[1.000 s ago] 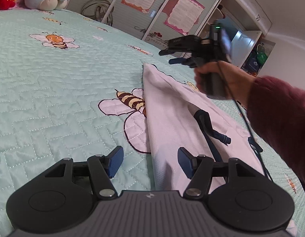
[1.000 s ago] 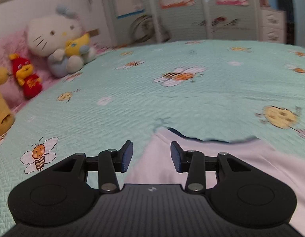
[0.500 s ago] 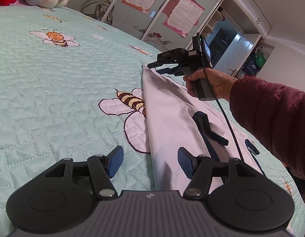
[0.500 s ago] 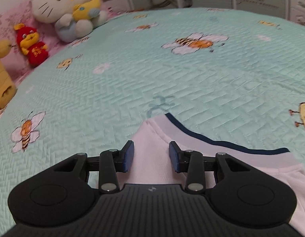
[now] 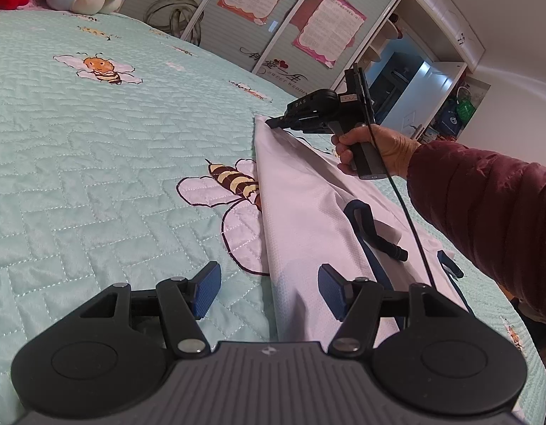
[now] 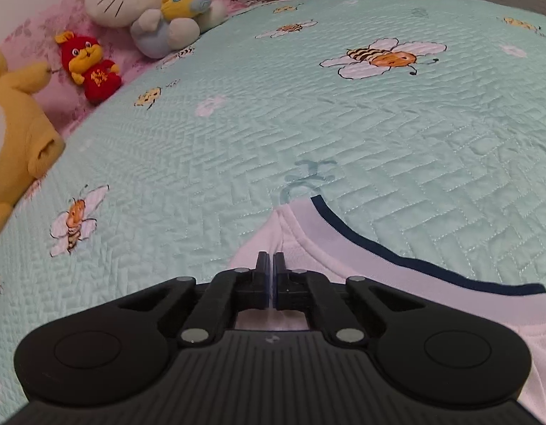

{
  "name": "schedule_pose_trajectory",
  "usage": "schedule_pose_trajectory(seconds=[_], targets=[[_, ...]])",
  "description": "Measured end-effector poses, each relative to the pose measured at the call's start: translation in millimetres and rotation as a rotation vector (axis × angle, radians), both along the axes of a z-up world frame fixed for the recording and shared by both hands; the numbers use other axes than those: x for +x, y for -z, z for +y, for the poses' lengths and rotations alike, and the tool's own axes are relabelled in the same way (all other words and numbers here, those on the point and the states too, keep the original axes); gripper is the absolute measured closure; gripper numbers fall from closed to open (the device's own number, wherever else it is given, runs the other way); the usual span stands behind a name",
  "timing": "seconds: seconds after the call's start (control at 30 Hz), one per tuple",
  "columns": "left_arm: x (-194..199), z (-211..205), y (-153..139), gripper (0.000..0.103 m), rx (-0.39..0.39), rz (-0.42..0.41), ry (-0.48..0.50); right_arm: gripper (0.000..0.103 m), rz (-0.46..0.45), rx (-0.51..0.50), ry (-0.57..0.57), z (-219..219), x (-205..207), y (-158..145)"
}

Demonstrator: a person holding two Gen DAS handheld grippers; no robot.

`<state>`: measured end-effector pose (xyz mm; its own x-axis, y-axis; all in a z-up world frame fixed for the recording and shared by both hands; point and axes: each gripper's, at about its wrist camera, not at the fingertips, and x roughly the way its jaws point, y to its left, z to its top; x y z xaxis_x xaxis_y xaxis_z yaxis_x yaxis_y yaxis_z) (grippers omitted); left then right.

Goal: Fold clothes

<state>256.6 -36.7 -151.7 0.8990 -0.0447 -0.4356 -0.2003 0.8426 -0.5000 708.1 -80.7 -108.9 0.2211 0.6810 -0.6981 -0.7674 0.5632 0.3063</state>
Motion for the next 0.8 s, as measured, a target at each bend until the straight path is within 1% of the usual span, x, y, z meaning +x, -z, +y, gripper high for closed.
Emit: schedule_pose_trajectory(seconds=[0.2, 0.3, 0.43, 0.5, 0.6, 0.63, 0.7, 0.73, 0.77, 0.8], targets=[[-1.1, -1.4, -0.2, 0.038, 0.002, 0.0, 0.0, 0.103, -0.051, 0.07, 0.009, 11.8, -4.5, -8.9], [-1.5, -1.5, -0.1, 0.038, -0.001, -0.001, 0.0, 0.103, -0.07, 0.082, 0.006, 25.9, -4.8, -9.6], [-2.3, -1.4, -0.2, 0.038, -0.004, -0.003, 0.0, 0.103, -0.11, 0.042, -0.002, 43.9, -3.8, -4.5], [-2.9, -2.2, -0.3, 0.038, -0.003, -0.003, 0.0, 0.103, -0.159, -0.02, -0.006, 52.8, -4.6, 1.0], [-3.6, -2.3, -0.4, 0.038, -0.004, -0.003, 0.0, 0.103, -0.246, -0.074, 0.029, 56.3, -5.8, 2.3], [-3.6, -2.3, -0.5, 0.038, -0.005, -0.003, 0.0, 0.099, -0.251, -0.056, 0.053, 52.1, -5.6, -1.0], [-3.5, -2.4, -0.8, 0.038, -0.006, -0.003, 0.0, 0.095, -0.232, 0.016, 0.113, 38.1, -4.3, -11.1], [-3.3, -2.5, -1.0, 0.038, -0.004, -0.002, 0.0, 0.087, -0.236, 0.053, 0.152, 28.2, -6.9, -17.6], [-3.2, -2.7, -1.1, 0.038, -0.003, -0.001, 0.0, 0.085, -0.245, 0.092, 0.196, 16.7, -11.2, -25.0], [-3.2, -2.7, -1.2, 0.038, -0.003, -0.001, 0.0, 0.084, -0.233, 0.125, 0.228, 3.0, -15.0, -30.0]])
